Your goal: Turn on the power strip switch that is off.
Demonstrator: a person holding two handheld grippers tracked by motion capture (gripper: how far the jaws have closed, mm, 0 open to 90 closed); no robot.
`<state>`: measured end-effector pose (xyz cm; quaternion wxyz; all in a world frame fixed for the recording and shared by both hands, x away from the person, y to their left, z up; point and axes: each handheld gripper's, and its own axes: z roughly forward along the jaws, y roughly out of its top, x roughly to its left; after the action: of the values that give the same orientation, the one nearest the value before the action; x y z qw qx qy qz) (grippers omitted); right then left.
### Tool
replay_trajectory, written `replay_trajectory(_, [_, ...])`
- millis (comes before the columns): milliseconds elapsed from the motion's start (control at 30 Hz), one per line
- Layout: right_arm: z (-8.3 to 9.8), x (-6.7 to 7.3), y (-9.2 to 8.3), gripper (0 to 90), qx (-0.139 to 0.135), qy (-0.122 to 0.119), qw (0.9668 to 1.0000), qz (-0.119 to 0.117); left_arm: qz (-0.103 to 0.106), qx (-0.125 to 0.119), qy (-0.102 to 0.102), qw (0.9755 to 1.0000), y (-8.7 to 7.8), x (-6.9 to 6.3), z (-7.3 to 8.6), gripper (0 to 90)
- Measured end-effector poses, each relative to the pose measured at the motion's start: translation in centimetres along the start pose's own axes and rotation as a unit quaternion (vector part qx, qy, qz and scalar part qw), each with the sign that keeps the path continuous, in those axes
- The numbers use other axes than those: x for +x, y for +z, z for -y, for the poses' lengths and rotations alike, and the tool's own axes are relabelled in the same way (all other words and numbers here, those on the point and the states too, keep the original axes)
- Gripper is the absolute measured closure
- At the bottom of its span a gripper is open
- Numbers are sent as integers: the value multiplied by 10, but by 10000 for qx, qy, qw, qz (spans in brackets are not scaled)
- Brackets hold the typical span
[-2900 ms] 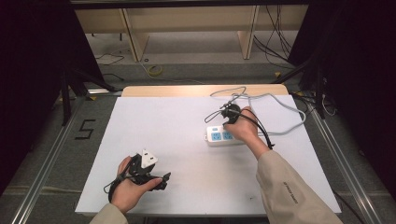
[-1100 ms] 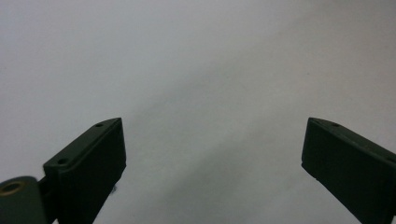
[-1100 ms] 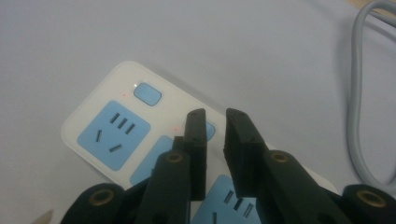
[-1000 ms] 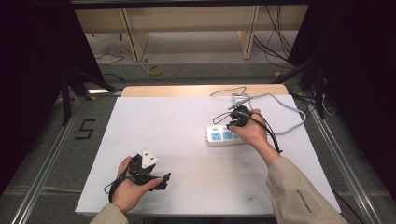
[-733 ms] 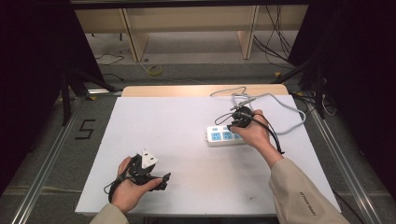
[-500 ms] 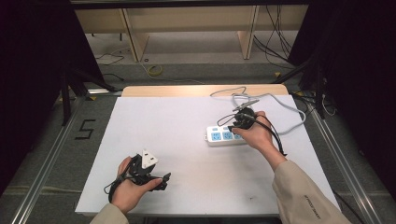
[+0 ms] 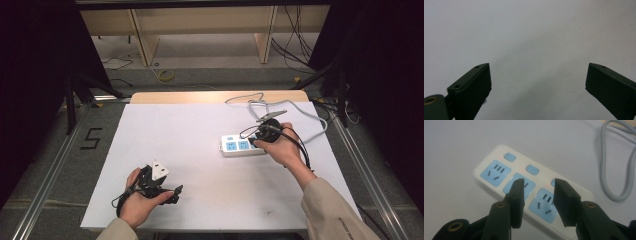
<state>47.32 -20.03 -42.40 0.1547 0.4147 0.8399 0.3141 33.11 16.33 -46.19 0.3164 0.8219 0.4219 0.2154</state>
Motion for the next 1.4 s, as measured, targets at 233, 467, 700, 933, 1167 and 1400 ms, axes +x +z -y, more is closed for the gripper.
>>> replay_trajectory(233, [8,1,-11,577,-103,-9,9999,-47,-1,16,10,10000,0,0,0,59])
replay_trajectory(467, [20,0,-18,535,-162,52,9998,-94,-2,28,-1,10000,0,0,0,59])
replay_trajectory(700, [32,-2,-27,513,-234,106,9996,-127,-24,13,-16,10000,0,1,1,59])
replay_trajectory(933, [49,-5,-38,464,-314,165,9992,-168,-24,33,-3,10000,0,1,1,59])
replay_trajectory(1167, [63,-5,-50,440,-438,148,9987,-200,-18,49,-3,10000,0,1,1,59])
replay_trajectory(1400, [80,-2,-62,410,-593,133,9977,-289,-18,42,-12,10000,0,1,1,59])
